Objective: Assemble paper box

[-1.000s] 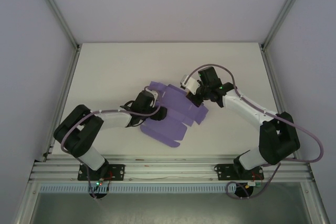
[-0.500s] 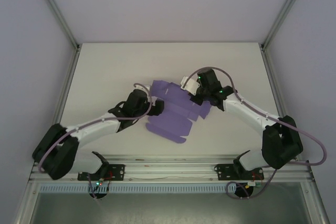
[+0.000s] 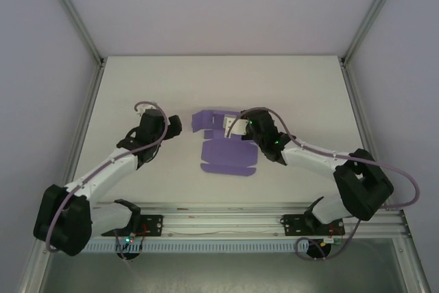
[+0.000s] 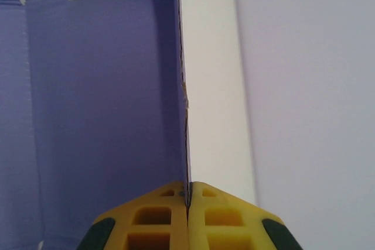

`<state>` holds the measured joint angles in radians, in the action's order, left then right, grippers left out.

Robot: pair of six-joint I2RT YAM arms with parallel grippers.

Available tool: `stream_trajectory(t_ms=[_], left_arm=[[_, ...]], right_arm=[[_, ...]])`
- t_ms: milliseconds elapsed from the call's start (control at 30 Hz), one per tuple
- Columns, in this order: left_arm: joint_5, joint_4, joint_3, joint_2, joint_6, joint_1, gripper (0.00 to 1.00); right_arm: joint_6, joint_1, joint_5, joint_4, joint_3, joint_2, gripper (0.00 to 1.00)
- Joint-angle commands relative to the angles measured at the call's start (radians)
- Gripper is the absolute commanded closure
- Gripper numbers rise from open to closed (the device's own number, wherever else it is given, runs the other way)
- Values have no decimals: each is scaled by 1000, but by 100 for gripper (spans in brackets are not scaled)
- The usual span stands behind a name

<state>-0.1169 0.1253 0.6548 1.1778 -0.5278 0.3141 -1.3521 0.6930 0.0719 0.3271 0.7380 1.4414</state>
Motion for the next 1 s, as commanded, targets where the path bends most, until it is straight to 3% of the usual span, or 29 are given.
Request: stream_trajectory(t_ms=[0,233,400,600,967], left_arm=[[27,-18,70,69,-29,-33,0],[117,-122,198,310,86,-48,0],[224,-184,238,425,134,-50,0],[331,-291,205,456,191,-50,0],[698,-555,85,428,316,-43,22]], right_arm=[[-116,8,70,292,-55,45,100],[-133,16,128,581,-101,191,100],[-108,21,122,633,-131,245,100],[-122,29,123,680,-149,268,100],[-115,33,122,605,-144,243,100]])
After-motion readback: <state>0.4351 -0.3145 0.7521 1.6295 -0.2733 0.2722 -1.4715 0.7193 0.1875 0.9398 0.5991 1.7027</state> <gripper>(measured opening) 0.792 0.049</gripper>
